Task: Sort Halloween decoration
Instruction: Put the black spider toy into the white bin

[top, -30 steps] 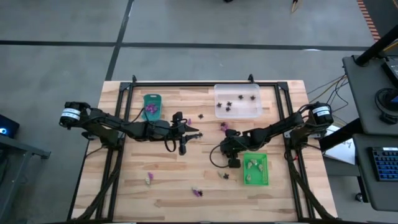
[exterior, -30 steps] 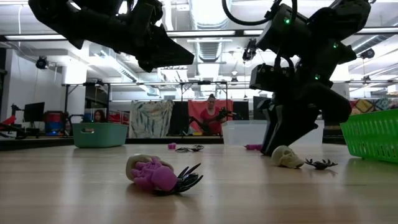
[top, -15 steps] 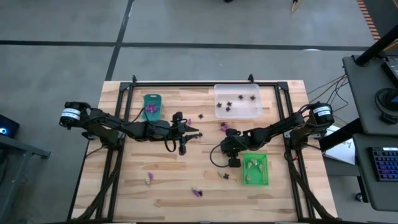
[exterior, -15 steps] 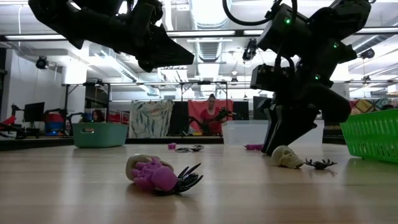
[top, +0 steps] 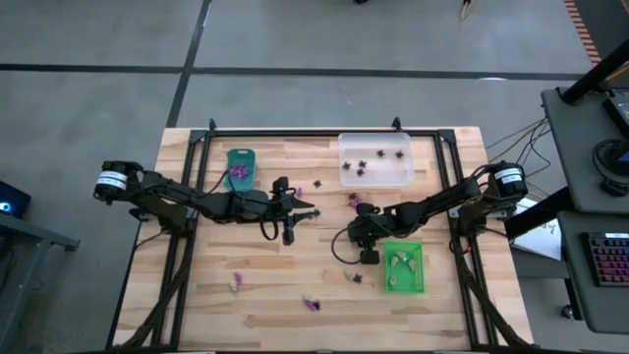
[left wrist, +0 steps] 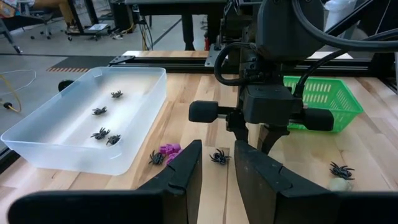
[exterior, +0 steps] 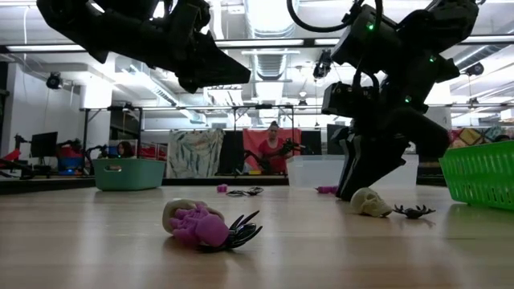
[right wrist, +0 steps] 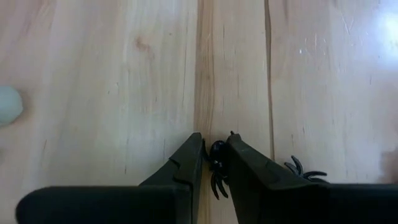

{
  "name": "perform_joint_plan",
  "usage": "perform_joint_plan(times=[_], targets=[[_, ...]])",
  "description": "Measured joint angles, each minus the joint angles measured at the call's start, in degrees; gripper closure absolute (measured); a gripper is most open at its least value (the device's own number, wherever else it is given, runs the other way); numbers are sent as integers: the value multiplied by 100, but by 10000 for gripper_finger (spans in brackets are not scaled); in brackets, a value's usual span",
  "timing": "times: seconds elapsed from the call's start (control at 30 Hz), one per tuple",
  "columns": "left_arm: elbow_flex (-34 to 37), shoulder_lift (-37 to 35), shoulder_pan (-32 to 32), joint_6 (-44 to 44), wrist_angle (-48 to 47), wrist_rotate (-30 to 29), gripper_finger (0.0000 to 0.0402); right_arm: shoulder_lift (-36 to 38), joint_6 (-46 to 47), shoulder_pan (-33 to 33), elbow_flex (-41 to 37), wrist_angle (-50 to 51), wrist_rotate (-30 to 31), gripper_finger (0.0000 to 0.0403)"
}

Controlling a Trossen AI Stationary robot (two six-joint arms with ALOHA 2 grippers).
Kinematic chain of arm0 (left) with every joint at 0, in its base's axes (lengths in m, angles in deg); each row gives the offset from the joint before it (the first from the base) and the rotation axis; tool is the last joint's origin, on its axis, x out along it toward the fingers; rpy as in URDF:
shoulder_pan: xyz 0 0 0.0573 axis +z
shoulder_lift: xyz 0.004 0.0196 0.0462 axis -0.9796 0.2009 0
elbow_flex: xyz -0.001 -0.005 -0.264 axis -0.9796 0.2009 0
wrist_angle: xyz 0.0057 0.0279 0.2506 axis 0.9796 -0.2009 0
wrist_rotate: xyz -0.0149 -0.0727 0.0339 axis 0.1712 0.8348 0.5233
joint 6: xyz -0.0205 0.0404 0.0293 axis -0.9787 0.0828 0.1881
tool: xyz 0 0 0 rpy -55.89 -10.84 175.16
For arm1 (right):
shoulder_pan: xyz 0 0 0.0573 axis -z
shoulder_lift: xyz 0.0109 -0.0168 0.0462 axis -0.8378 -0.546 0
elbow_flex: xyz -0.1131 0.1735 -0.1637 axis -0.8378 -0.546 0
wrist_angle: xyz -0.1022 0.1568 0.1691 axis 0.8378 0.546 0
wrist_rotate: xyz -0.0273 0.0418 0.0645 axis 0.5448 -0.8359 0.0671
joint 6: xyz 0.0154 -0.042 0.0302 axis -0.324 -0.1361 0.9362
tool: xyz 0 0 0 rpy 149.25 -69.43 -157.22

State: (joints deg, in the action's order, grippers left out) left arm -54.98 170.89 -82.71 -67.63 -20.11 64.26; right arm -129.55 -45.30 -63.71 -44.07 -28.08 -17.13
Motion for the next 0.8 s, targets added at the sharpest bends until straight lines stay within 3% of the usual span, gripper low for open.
perform_joint_plan(times=[0.53,0.8], targets=[[0,2,0,0,2,0,325,66,185,0,509,-3,-9,394],[-2,153,0,10,-160,2,325,68,848,7,1360,2132,-55,394]])
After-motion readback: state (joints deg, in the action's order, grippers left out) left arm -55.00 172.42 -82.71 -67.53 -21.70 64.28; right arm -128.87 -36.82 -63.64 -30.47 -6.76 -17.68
